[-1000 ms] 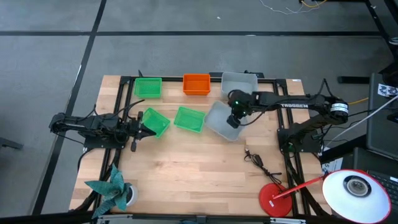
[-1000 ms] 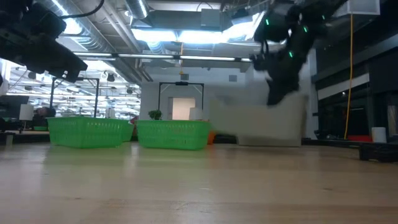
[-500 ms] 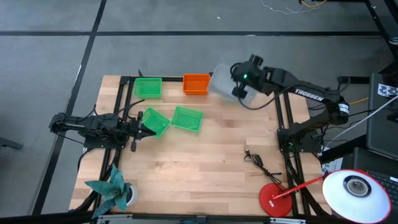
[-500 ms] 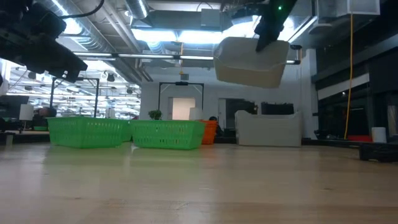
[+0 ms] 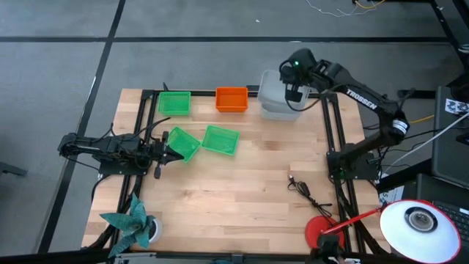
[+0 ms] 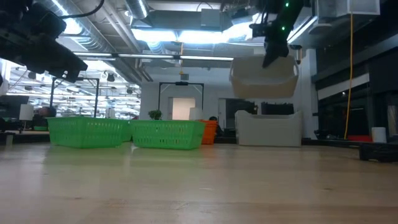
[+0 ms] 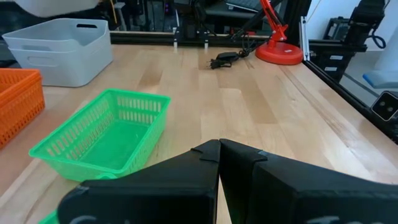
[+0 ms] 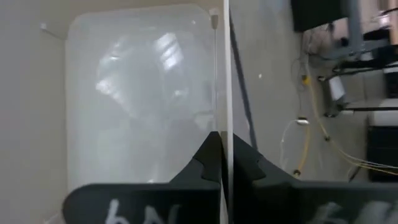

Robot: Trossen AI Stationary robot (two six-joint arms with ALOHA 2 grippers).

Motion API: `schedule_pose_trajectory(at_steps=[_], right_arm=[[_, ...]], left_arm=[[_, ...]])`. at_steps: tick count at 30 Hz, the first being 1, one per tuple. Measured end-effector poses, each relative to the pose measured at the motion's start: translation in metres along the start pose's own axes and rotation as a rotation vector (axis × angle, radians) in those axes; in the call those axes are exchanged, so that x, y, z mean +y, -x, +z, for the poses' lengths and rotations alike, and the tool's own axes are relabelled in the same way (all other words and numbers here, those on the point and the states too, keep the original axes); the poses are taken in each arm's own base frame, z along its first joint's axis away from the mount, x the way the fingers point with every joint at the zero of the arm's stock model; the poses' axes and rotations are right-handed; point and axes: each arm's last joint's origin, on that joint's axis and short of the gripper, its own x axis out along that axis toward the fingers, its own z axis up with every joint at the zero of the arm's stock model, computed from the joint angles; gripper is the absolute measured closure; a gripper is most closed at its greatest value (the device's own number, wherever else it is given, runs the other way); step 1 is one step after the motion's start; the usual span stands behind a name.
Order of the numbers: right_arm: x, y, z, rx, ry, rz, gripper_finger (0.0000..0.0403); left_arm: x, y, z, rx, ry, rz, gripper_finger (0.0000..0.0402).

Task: Stack baskets by color
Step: Stack the bottom gray bin on top of the top gray bin

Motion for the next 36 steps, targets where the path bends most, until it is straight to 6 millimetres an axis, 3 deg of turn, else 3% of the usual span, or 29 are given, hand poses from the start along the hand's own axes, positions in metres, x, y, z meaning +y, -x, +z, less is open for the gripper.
schedule_pose_trajectory(at_steps=[5, 14, 20, 30, 36], right_arm=[[-0.004, -0.026, -0.008, 0.085, -0.001, 0.048, 0.0403], [0.008, -0.067, -0.008, 0.156, 0.068, 0.178, 0.0403], [0.009, -0.078, -0.01, 0.132, 0.059, 0.241, 0.0403], [-0.002, -0.088, -0.025, 0.065, -0.103, 0.4, 0.0403], [0.003, -0.106, -0.028, 0.109, -0.144, 0.443, 0.0403]], left_arm=[[0.0, 0.0, 0.0, 0.0, 0.0, 0.006, 0.0401], [0.0, 0.0, 0.0, 0.0, 0.0, 0.007, 0.0401], [0.0, 0.0, 0.0, 0.0, 0.0, 0.007, 0.0401], [0.0, 0.0, 0.0, 0.0, 0.0, 0.007, 0.0401], [0.0, 0.0, 0.0, 0.0, 0.0, 0.007, 0.0401]])
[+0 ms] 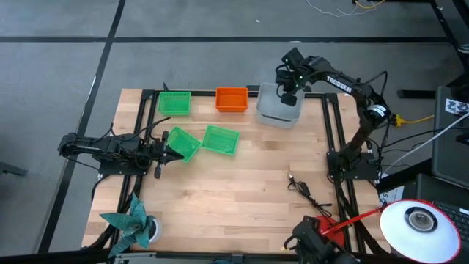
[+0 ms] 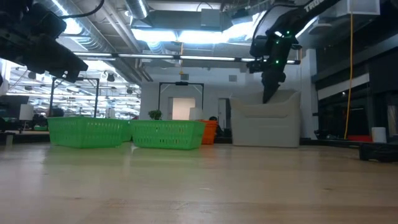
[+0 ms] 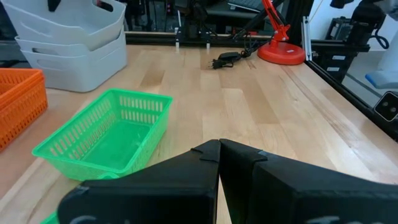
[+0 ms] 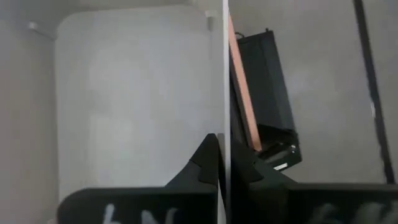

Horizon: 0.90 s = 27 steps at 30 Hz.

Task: Stack baskets by color
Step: Stack the bottom gray bin on top of the top gray bin

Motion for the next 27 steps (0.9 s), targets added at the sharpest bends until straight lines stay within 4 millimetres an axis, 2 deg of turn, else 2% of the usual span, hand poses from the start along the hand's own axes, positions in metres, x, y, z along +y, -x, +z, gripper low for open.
schedule_pose_trajectory(at_steps=[5, 18, 21, 27], right_arm=[[-0.002, -0.011, 0.002, 0.002, -0.024, 0.003, 0.0387], [-0.001, -0.008, 0.002, 0.01, -0.073, 0.007, 0.0265], [-0.004, 0.0, 0.006, -0.004, -0.073, -0.002, 0.0252], [-0.005, 0.03, 0.026, -0.082, -0.153, -0.001, 0.0246]], left_arm=[[0.0, 0.0, 0.0, 0.0, 0.0, 0.0, 0.0401], [0.0, 0.0, 0.0, 0.0, 0.0, 0.0, 0.0401], [0.0, 0.0, 0.0, 0.0, 0.0, 0.0, 0.0401], [0.0, 0.0, 0.0, 0.0, 0.0, 0.0, 0.0401]])
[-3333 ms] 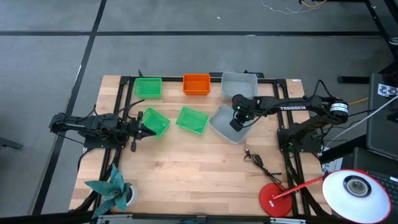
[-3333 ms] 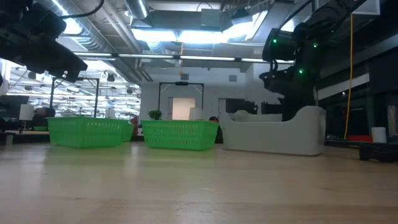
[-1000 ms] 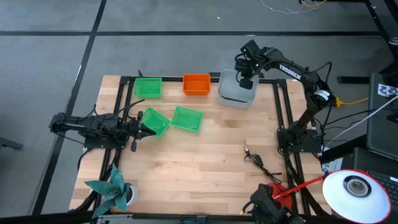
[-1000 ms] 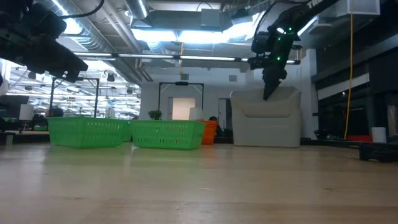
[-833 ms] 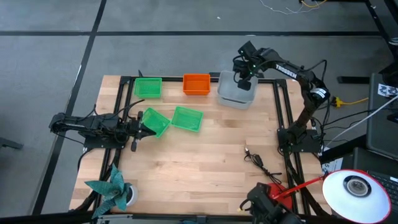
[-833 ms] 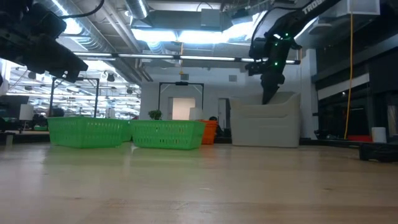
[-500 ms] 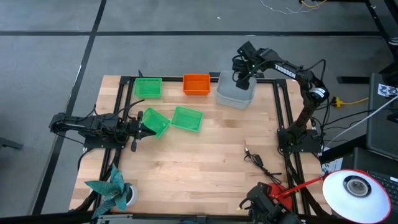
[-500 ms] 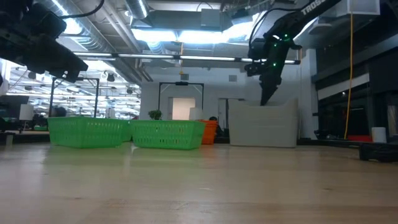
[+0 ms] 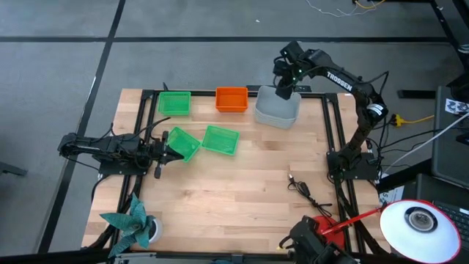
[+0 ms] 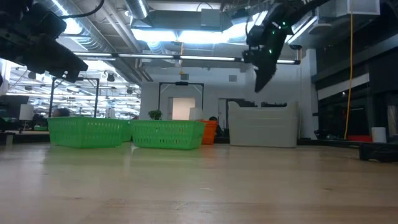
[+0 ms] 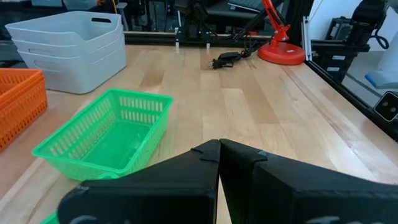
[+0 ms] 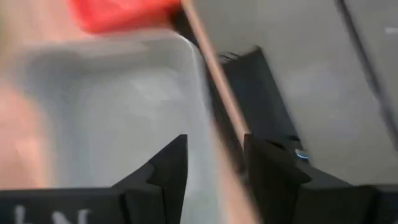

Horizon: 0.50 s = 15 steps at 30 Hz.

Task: Stack baskets by color
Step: Stack the bottom gray bin on top of the top gray bin

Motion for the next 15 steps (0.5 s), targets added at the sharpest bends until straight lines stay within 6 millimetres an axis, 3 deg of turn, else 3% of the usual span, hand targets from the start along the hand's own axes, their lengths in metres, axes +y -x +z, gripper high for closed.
schedule_pose_trajectory(at_steps=[5, 9, 12, 15], right_arm=[[0.026, 0.005, 0.008, -0.084, -0.129, 0.363, 0.0246], [0.065, -0.012, 0.004, -0.05, -0.099, 0.624, 0.0246], [0.095, -0.029, -0.002, 0.012, -0.026, 0.649, 0.0246], [0.118, -0.046, -0.008, 0.064, 0.045, 0.539, 0.0246]], left_arm=[[0.0, 0.0, 0.0, 0.0, 0.0, 0.0, 0.0401], [0.0, 0.0, 0.0, 0.0, 0.0, 0.0, 0.0401], [0.0, 0.0, 0.0, 0.0, 0.0, 0.0, 0.0401], [0.0, 0.0, 0.0, 0.0, 0.0, 0.0, 0.0401]])
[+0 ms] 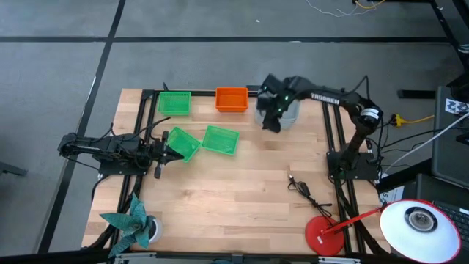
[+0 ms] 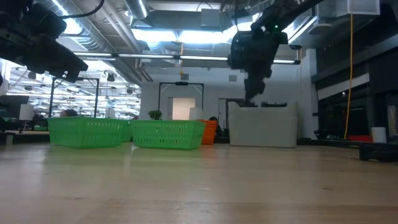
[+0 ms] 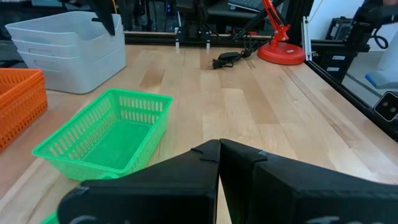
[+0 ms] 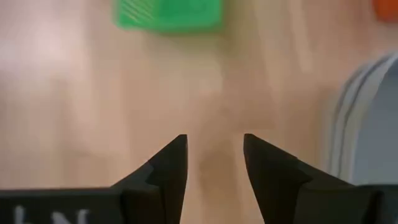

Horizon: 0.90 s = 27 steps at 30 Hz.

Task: Stack baskets by color
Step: Stack the bottom gray bin on top of the top gray bin

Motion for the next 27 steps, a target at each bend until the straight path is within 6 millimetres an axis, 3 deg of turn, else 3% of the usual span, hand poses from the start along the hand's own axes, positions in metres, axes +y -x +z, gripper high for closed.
schedule_pose_trajectory(at_steps=[4, 11, 18, 27], right_arm=[[0.008, -0.023, -0.005, 0.059, 0.033, -0.177, 0.0246], [0.005, -0.05, -0.028, 0.138, 0.019, -0.296, 0.0246], [-0.008, -0.055, -0.042, 0.204, -0.023, -0.482, 0.0246], [-0.018, -0.05, -0.045, 0.213, -0.057, -0.513, 0.0246]], left_arm=[[0.0, 0.0, 0.0, 0.0, 0.0, 0.0, 0.0401], [0.0, 0.0, 0.0, 0.0, 0.0, 0.0, 0.0401], [0.0, 0.0, 0.0, 0.0, 0.0, 0.0, 0.0401], [0.0, 0.0, 0.0, 0.0, 0.0, 0.0, 0.0401]])
